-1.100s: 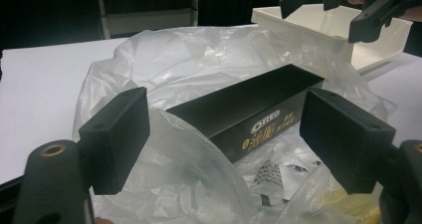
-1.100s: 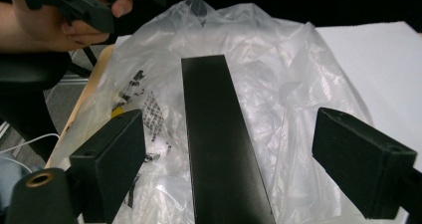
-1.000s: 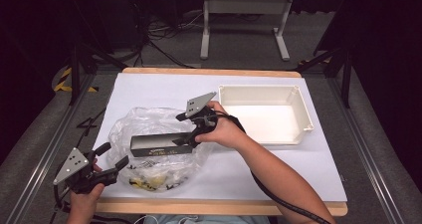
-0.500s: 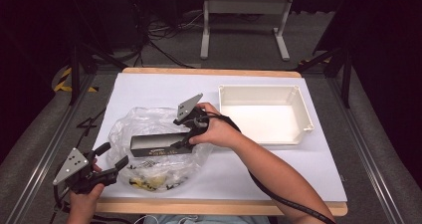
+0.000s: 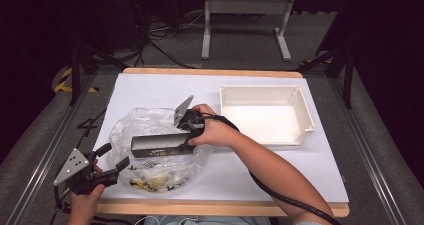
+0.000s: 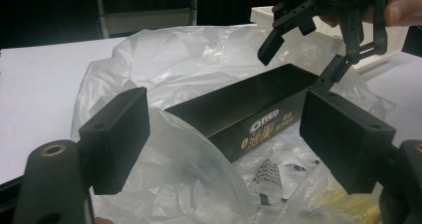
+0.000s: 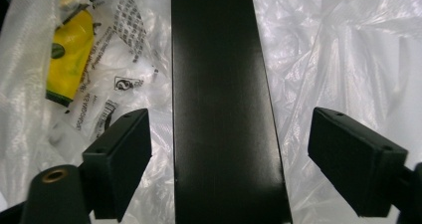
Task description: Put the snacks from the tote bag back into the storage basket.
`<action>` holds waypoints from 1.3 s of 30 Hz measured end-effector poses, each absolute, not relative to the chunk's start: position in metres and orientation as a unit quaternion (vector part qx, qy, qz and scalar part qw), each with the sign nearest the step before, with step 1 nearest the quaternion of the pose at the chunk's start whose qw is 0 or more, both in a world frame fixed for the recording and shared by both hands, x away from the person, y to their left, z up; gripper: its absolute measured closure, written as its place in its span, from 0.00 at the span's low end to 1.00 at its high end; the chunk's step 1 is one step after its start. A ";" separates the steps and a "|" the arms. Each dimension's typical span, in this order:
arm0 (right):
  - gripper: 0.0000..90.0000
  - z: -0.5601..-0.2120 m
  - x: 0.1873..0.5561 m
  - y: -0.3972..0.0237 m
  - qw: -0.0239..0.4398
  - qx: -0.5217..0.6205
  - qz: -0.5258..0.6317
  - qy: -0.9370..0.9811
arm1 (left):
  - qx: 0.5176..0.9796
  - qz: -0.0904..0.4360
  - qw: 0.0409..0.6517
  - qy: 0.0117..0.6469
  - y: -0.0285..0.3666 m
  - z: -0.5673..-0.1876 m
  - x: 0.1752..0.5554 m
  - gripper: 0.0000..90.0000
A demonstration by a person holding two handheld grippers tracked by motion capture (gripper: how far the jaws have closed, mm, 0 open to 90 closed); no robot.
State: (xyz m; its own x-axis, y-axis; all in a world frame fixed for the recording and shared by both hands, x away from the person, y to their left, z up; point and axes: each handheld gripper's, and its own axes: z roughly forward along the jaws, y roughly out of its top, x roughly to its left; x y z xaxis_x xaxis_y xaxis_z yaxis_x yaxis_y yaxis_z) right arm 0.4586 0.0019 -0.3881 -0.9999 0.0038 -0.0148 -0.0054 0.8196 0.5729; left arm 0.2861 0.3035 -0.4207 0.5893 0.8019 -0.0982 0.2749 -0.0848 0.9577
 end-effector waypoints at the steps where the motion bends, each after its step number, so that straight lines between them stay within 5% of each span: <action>1: 0.19 -0.389 0.459 0.003 0.012 -0.003 0.298 0.955 | 0.697 0.237 0.556 0.386 0.303 -0.421 0.286 0.23; 19: 0.21 -0.400 0.459 0.014 0.023 -0.004 0.241 0.970 | 0.697 0.236 0.557 0.386 0.303 -0.421 0.287 0.23; 39: 0.46 -0.404 0.459 0.019 0.003 -0.018 0.227 0.974 | 0.698 0.235 0.555 0.386 0.304 -0.421 0.287 0.23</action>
State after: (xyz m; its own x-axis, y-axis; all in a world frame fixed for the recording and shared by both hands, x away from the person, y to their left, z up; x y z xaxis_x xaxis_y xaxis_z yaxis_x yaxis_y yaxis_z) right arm 0.4588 0.0192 -0.4040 -0.9993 -0.0346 -0.0140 -0.0373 0.8961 0.4423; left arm 0.2865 0.3042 -0.4210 0.5926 0.7992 -0.1004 0.2780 -0.0859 0.9567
